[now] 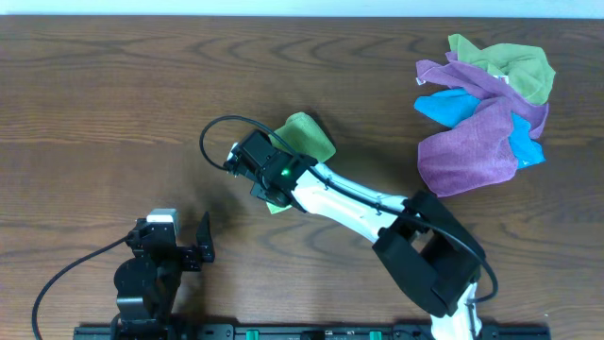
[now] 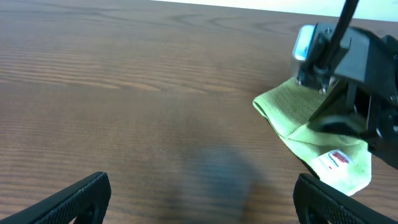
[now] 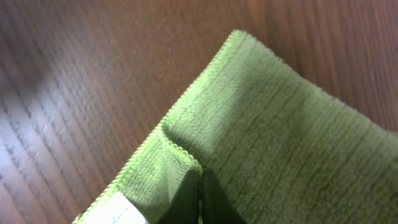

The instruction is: Fold the cloth

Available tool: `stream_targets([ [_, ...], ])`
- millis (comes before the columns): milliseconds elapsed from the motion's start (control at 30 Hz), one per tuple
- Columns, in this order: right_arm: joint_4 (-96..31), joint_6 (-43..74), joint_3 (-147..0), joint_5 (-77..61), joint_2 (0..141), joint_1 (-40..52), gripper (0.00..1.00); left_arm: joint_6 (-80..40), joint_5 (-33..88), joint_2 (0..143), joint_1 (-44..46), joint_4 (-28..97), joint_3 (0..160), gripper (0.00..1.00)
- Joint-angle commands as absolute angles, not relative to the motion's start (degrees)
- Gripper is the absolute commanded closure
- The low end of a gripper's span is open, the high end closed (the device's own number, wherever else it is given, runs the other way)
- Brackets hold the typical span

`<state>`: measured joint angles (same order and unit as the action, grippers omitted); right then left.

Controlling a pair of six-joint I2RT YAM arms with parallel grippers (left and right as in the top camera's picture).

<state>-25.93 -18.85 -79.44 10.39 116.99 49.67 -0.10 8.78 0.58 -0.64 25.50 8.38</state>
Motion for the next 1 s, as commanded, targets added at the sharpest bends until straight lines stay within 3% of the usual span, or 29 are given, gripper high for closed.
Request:
stream_targets([
  [0, -25.43, -19.29, -79.70, 11.18, 117.36, 48.31, 0.99, 0.45, 8.40, 0.25, -0.89, 25.89, 7.40, 0.05],
  [300, -25.30, -15.44, -86.19, 11.40, 116.73, 43.64, 0.99, 0.47, 8.40, 0.25, -0.89, 25.89, 7.40, 0.05],
  [567, -24.99, -3.07, -96.49, 12.78, 116.73, 32.23, 0.99, 0.45, 8.40, 0.25, -0.89, 25.89, 7.40, 0.05],
  [700, -25.02, 8.58, -99.48, 17.82, 116.73, 24.32, 0.99, 0.47, 8.40, 0.25, -0.89, 25.89, 7.40, 0.05],
  [733, -25.08, 9.67, -99.77, 16.08, 116.73, 22.90, 0.78, 0.47, 8.40, 0.25, -0.89, 25.89, 7.40, 0.05],
  [767, -25.78, 9.63, -100.07, 12.71, 116.73, 21.08, 0.30, 0.47, 8.40, 0.25, -0.89, 25.89, 7.40, 0.05],
  [800, -26.89, 9.61, -100.36, 11.14, 116.73, 20.23, 0.01, 0.47, 8.40, 0.25, -0.89, 25.89, 7.40, 0.05],
  [967, -33.32, 7.99, -100.44, 8.27, 116.73, 20.08, 0.01, 0.47, 8.40, 0.25, -0.89, 25.89, 7.40, 0.05],
])
